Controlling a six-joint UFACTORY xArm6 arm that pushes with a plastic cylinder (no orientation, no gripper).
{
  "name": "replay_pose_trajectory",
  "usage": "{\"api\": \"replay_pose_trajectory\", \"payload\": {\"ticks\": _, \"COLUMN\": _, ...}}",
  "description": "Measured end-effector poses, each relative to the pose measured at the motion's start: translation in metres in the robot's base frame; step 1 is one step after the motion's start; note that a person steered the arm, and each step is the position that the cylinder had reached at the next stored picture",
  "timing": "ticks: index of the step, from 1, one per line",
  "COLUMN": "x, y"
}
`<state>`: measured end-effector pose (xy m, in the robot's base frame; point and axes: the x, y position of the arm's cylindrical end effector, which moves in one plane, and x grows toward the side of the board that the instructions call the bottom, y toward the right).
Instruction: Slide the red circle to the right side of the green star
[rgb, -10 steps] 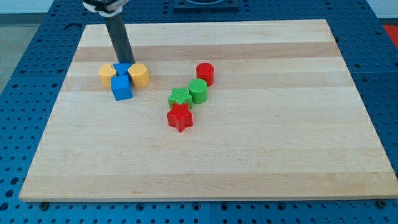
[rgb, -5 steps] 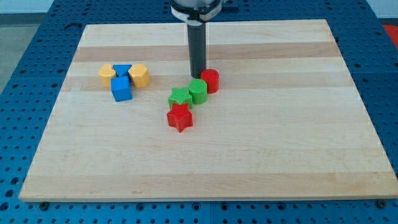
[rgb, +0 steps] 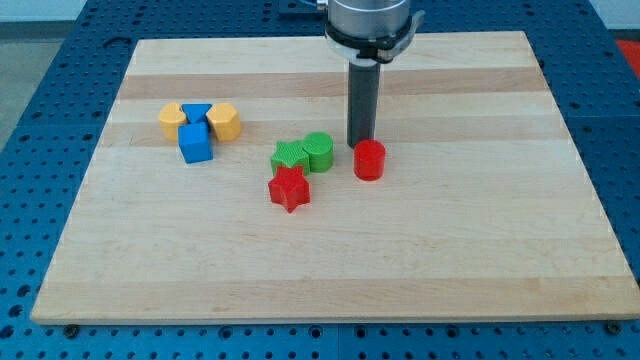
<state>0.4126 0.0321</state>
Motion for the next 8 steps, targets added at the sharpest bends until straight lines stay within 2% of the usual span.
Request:
{"api": "replay_pose_trajectory", "payload": {"ticks": 1, "x": -0.018, "y": -0.005}}
{"api": "replay_pose_trajectory", "payload": {"ticks": 2, "x": -0.023, "y": 0.048}}
{"api": "replay_pose_trajectory", "payload": {"ticks": 3, "x": 0.015, "y": 0.084}}
{"api": "replay_pose_trajectory", "payload": {"ticks": 5, "x": 0.04, "y": 0.038}}
{"api": "replay_pose_trajectory", "payload": {"ticks": 6, "x": 0.025, "y": 0.023}}
{"api": "replay_pose_trajectory", "payload": {"ticks": 7, "x": 0.005, "y": 0.047}}
{"api": "replay_pose_trajectory", "payload": {"ticks": 8, "x": 0.0, "y": 0.04}}
